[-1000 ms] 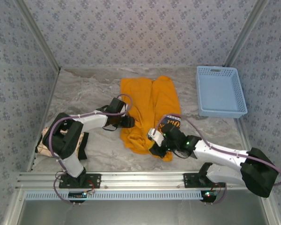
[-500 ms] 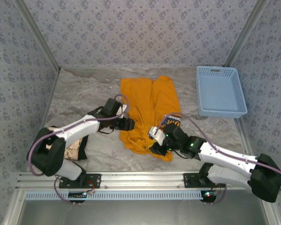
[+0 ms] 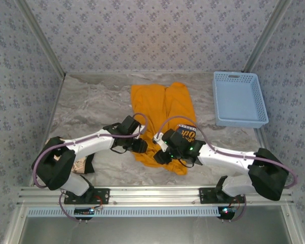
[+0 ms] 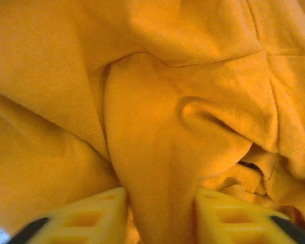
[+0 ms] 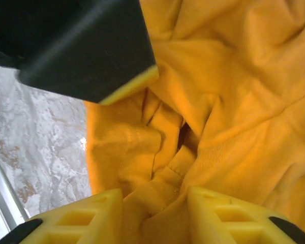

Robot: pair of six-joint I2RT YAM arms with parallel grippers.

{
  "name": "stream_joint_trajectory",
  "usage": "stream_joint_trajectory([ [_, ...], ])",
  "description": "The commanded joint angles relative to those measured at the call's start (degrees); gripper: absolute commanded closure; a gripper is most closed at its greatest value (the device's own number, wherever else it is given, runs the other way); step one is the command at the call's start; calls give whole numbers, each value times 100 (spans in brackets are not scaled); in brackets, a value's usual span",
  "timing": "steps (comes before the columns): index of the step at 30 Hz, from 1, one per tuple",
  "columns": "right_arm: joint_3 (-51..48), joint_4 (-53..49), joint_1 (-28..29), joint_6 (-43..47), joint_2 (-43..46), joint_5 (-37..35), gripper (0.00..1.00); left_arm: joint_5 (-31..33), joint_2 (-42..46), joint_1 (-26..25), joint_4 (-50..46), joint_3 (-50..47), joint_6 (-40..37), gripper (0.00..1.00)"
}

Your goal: Fold the inside-out t-shirt

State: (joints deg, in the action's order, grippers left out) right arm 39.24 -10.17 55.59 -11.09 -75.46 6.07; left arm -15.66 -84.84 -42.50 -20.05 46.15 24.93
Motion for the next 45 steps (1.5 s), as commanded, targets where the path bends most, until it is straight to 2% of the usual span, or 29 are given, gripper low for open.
stream_joint_trajectory([
  [1,3,-43,50,-437,-90,-293,74,-315,194,-15,425,-204,-246,76],
  [3,-31,-168,40,-501,37,-440,88,-369,362,-7,555,-321,-409,85],
  [6,-165,-233,1,-508,526,-441,100,-451,683,24,993,-548,-523,97],
  [9,-313,-457,-186,-471,1076,-412,100,-731,922,81,1628,-853,-580,100],
  [12,-385,-872,-272,-518,1408,-324,100,-973,936,92,1755,-989,-635,100],
  [13,-451,-937,-266,-574,1456,-324,100,-954,912,89,1799,-1062,-602,97],
  [15,-714,-937,-226,-744,1504,-294,100,-747,828,91,1882,-1194,-510,82],
  [18,-984,-921,-172,-1177,1470,-578,100,-553,629,111,1668,-1114,-536,73],
  [19,-974,-959,-178,-1304,1486,-735,99,-565,567,102,1615,-1058,-546,71],
  [21,-860,-1177,-228,-1546,1524,-1147,82,-740,441,99,1634,-980,-550,66],
  [24,-525,-1533,-378,-1342,1552,-1227,70,-914,319,65,1493,-830,-589,60],
  [29,372,-2033,-341,-686,1327,-900,67,-919,410,26,1301,-676,-681,60],
  [35,1056,-2116,35,-44,423,-547,67,-987,495,29,1423,-685,-593,63],
  [37,1089,-2095,109,61,101,-470,67,-1017,504,27,1550,-759,-560,67],
  [40,1155,-2251,108,-55,-322,-419,66,-1089,513,44,1591,-786,-535,84],
  [42,1165,-2395,126,-236,-470,-371,65,-1131,514,57,1654,-792,-475,92],
  [45,1044,-2618,192,-658,-451,-466,58,-1299,442,192,1797,-792,-224,99],
])
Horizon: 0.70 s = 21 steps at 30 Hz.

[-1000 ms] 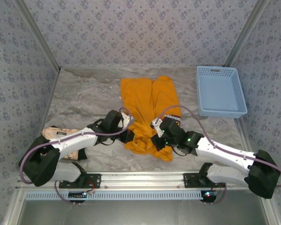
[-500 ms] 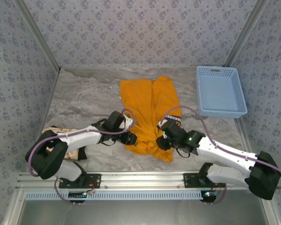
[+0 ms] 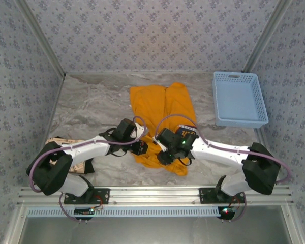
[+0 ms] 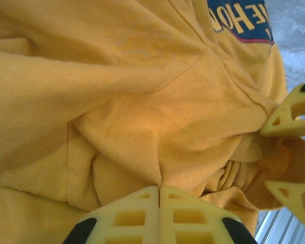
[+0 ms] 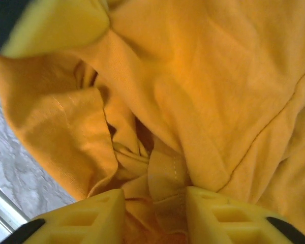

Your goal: Fold the inside-out t-shirt

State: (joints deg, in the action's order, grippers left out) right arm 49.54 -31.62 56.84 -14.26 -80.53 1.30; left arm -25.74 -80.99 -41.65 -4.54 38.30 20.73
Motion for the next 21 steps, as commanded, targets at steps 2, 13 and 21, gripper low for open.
stream_joint_trajectory([
  [2,38,-679,82,-615,61,-134,57,-562,15,197,437,-41,368,100],
  [13,96,-1088,11,-1028,1,-688,56,-1089,-180,259,594,0,309,97],
  [21,84,-642,28,-570,154,-525,92,-1302,-142,305,768,-78,342,91],
])
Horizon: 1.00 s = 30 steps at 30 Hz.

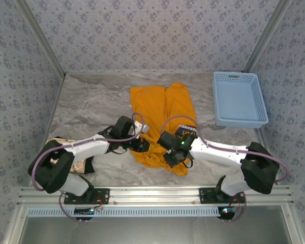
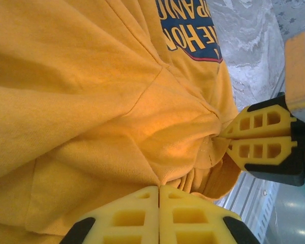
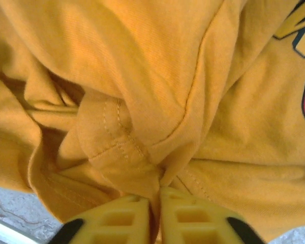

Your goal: Fold the inside-out t-shirt

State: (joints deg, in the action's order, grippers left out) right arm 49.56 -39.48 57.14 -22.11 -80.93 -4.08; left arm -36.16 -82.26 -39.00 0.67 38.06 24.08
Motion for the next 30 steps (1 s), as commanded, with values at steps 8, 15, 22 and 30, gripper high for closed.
stream_joint_trajectory([
  [8,-1114,822,-1099,-699,1175,6,94,729,-293,170,-42,310,-400,58],
  [15,-1237,627,-1445,-867,1149,-59,68,602,-790,-33,-1,708,-457,54],
  [22,-747,472,-1108,309,1644,-291,62,830,-500,-81,-427,789,-631,52],
  [30,-723,1135,-806,969,973,-78,61,890,294,-184,-740,509,-448,52],
])
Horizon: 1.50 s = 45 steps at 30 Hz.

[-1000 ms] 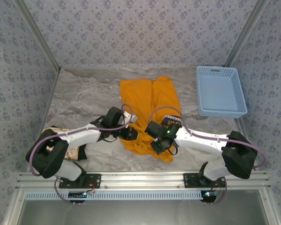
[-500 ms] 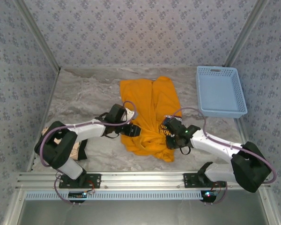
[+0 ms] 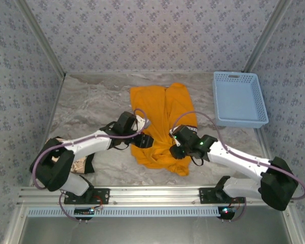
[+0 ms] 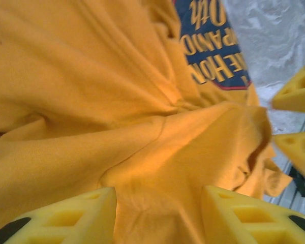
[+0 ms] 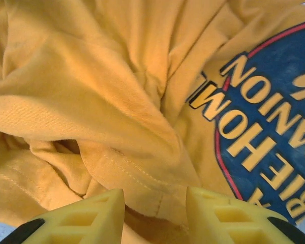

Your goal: Fold the inside-out t-shirt

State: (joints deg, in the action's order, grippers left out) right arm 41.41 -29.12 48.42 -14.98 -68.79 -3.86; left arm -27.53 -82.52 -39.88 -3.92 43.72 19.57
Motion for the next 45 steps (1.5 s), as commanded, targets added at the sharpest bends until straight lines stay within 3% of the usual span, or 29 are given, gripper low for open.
stream_joint_trajectory([
  [1,112,85,76,219,-328,-146,60,55,375,-135,-419,-33,-20,52],
  [6,144,89,158,-46,-753,-440,58,249,786,-298,-639,-185,-31,52],
  [10,206,93,208,-242,-747,-792,84,367,1209,-507,-591,-312,-278,51],
  [14,162,349,80,-295,-316,-645,93,865,1396,-985,-303,-364,-754,51],
  [20,-23,720,-550,-381,376,53,100,1300,911,-1367,-67,-36,-1285,51],
  [27,-180,931,-1417,-218,1014,2036,100,1522,151,-1501,61,519,-1729,51],
  [31,55,605,-1452,79,1028,2694,100,1680,-64,-1501,63,778,-1809,51],
  [36,135,343,-1474,331,968,2903,100,1285,-401,-1505,319,769,-1906,50],
  [38,139,340,-1533,400,897,3008,100,1285,-541,-1482,390,743,-1898,61],
  [39,139,348,-1572,450,820,3075,100,1175,-624,-1447,436,714,-1929,79],
  [41,155,367,-1704,544,638,3111,100,916,-777,-1339,488,704,-1995,99],
  [45,307,414,-2058,750,175,3252,99,62,-950,-994,638,603,-2161,100],
])
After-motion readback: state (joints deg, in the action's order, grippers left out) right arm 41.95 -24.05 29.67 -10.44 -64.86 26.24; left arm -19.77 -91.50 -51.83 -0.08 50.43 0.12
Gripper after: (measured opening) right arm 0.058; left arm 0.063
